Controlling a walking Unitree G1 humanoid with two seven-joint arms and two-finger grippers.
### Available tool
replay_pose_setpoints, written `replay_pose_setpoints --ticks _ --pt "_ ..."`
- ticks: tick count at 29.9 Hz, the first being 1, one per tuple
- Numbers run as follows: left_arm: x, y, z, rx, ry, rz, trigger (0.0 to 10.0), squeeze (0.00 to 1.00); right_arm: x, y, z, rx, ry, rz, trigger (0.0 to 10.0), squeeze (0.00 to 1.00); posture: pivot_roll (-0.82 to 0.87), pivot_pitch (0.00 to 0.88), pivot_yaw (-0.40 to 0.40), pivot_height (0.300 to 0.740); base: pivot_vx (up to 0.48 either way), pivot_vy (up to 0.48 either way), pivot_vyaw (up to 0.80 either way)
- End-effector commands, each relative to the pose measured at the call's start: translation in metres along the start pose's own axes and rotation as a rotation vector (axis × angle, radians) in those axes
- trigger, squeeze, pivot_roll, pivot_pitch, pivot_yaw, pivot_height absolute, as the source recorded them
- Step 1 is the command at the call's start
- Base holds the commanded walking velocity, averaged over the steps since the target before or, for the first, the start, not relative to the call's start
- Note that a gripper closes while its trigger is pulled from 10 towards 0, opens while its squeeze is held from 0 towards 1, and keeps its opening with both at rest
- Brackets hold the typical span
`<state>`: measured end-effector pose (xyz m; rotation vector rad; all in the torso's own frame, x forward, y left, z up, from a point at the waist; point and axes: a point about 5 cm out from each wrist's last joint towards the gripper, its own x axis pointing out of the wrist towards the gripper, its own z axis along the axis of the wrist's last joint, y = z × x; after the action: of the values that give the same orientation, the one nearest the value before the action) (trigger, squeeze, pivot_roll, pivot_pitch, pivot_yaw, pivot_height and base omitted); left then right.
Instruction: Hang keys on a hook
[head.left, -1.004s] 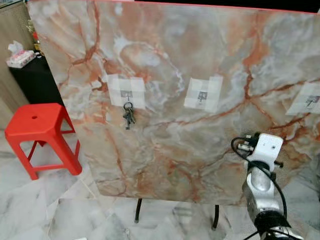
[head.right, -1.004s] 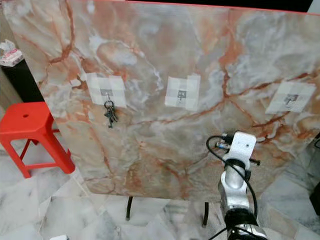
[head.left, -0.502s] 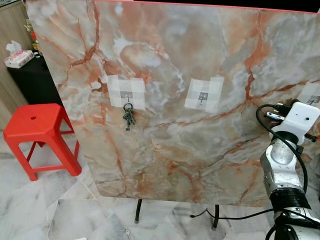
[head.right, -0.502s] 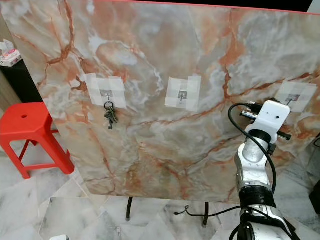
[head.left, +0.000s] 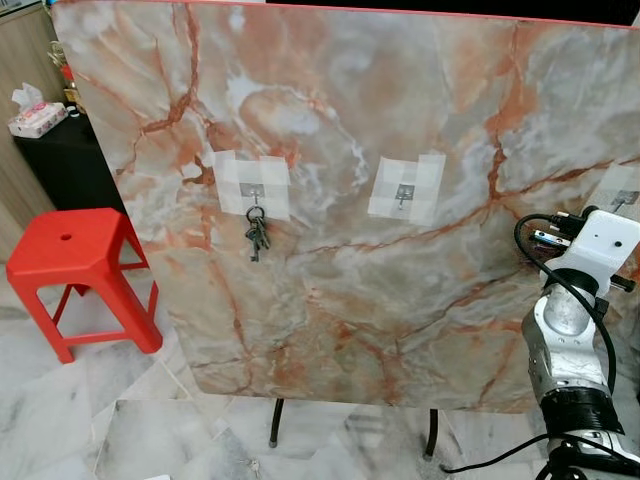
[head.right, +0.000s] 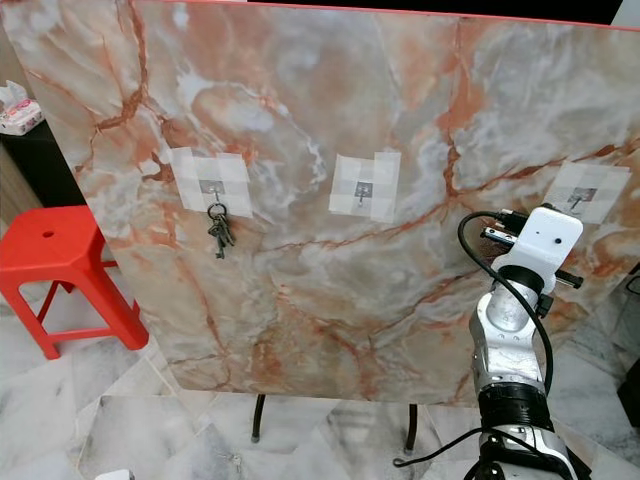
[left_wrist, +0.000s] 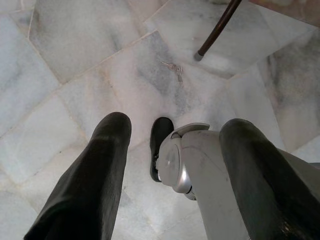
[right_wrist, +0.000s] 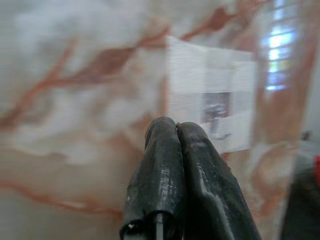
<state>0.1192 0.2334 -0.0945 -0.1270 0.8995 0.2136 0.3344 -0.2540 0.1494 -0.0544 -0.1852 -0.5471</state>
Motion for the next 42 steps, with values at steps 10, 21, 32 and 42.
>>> replay_pose_setpoints --ticks 10,21,32,42 --pt "0.0 -0.002 -0.002 0.005 0.016 -0.011 10.0 0.0 -0.027 -0.001 -0.023 -0.089 0.151 0.157 10.0 0.0 0.0 0.0 -0.077 0.74 0.0 0.0 0.0" --pt "0.0 -0.003 -0.002 0.002 0.018 -0.016 10.0 0.0 -0.029 0.0 -0.027 -0.05 0.204 0.165 10.0 0.0 0.0 0.0 -0.08 0.74 0.0 0.0 0.0" --pt "0.001 -0.003 0.002 0.061 0.005 -0.05 10.0 0.0 -0.064 0.031 -0.065 -0.14 0.523 0.594 10.0 0.0 -0.01 0.0 -0.077 0.74 0.0 0.0 0.0" --pt "0.002 -0.012 0.012 0.199 -0.068 -0.142 10.0 0.0 -0.075 0.05 -0.05 -0.225 0.584 0.998 10.0 0.0 0.01 0.0 -0.095 0.74 0.0 0.0 0.0"
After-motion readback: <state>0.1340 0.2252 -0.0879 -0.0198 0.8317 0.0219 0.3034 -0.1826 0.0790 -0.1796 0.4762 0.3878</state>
